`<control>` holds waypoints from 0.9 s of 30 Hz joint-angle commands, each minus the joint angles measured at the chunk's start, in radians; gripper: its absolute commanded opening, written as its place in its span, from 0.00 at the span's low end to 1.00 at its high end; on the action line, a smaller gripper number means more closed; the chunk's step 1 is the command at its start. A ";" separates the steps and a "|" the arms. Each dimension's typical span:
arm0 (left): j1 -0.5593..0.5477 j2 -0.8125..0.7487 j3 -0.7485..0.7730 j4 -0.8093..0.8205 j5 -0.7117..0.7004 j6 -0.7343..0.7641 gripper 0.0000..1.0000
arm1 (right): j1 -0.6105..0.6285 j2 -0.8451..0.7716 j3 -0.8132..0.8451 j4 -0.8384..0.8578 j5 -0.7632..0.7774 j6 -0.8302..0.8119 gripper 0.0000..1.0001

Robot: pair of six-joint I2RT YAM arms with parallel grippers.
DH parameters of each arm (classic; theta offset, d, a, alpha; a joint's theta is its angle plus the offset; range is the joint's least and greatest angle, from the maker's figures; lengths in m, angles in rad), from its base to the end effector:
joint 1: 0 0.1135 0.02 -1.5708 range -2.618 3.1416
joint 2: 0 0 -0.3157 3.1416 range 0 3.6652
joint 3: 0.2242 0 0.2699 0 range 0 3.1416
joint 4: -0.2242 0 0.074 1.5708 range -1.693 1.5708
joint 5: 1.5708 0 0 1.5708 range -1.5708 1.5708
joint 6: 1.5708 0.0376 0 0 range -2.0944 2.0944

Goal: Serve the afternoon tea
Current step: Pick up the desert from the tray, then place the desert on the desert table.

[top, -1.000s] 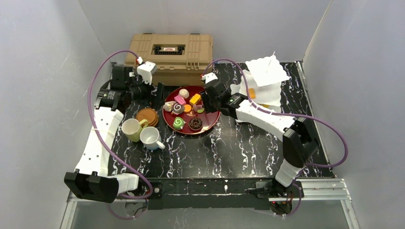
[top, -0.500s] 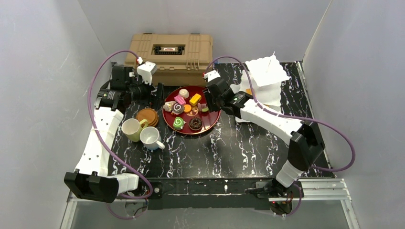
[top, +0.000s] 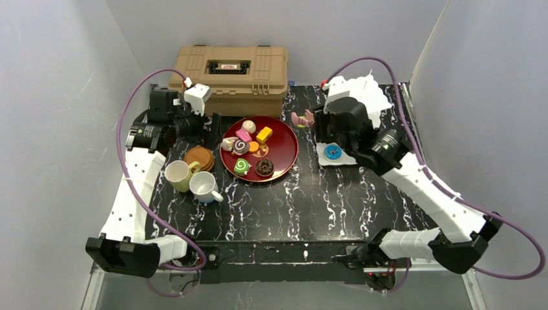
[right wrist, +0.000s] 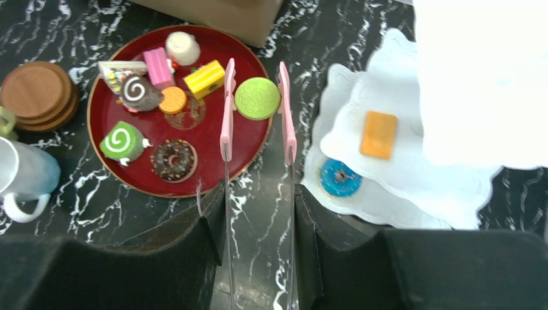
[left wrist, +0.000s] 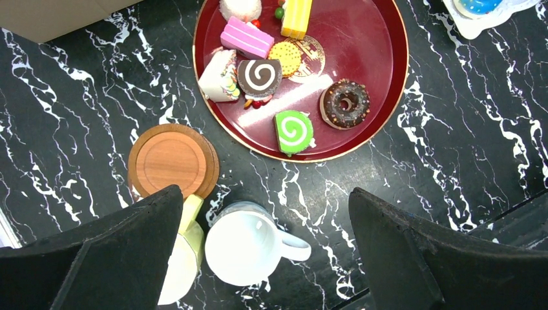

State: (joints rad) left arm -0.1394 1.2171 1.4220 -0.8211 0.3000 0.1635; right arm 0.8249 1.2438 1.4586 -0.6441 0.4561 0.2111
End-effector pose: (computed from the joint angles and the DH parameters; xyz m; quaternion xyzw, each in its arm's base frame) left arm 0.2419 -0.0452 0.4584 0.2004 0.8579 -0.1273 0.4558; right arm 0.1892 0.1804 0.4823 -0.1312 0.8183 0.0953 0.5514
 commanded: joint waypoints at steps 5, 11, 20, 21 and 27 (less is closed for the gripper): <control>0.004 -0.028 0.032 -0.031 0.027 -0.001 0.99 | -0.004 -0.093 0.034 -0.123 0.197 0.015 0.37; 0.004 -0.027 0.036 -0.031 0.029 0.000 0.99 | -0.005 -0.101 0.066 -0.174 0.266 -0.002 0.38; 0.004 -0.020 0.050 -0.035 0.028 0.005 0.99 | -0.010 -0.140 -0.040 -0.165 0.314 0.023 0.38; 0.004 -0.019 0.049 -0.034 0.027 0.005 0.99 | -0.012 -0.149 -0.057 -0.165 0.323 0.026 0.38; 0.004 -0.013 0.056 -0.037 0.034 0.000 0.99 | -0.023 -0.195 -0.150 -0.124 0.398 0.038 0.38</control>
State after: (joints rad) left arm -0.1394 1.2156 1.4414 -0.8379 0.3077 0.1635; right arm 0.8127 1.0889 1.3422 -0.8200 0.7616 0.2306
